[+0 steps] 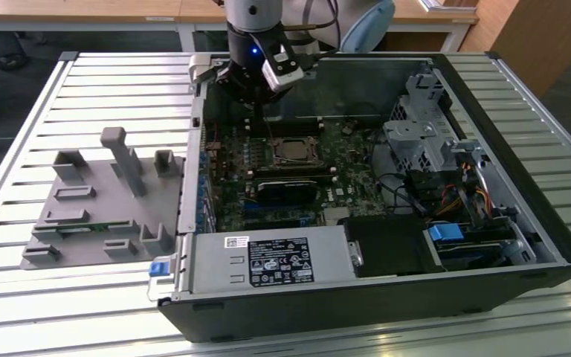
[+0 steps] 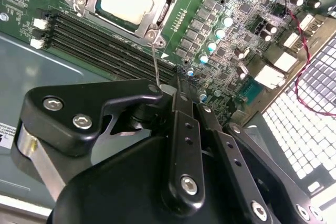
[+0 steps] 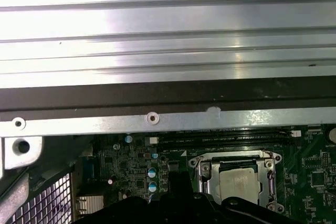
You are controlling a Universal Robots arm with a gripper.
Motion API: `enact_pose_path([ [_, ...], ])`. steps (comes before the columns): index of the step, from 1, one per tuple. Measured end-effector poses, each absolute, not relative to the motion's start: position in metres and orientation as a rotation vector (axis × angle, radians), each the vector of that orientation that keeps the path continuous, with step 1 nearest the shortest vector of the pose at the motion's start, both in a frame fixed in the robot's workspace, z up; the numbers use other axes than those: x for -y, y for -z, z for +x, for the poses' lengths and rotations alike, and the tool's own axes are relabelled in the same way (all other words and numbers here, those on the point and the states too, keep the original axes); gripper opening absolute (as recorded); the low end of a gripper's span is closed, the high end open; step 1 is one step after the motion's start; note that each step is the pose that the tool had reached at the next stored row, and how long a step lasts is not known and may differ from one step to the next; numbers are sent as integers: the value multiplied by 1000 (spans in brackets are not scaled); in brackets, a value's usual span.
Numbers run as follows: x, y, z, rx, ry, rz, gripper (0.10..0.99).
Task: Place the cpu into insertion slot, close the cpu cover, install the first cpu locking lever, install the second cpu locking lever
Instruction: 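Install the first cpu locking lever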
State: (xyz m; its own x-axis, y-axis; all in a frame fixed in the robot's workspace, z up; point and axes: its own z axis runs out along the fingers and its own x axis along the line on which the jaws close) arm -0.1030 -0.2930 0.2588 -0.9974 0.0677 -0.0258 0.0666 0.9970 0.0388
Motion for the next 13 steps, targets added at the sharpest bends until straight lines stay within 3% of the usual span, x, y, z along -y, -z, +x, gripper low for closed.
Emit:
enact_pose_path([
  [13,291,-259,-88,-3112,-60,105,106],
])
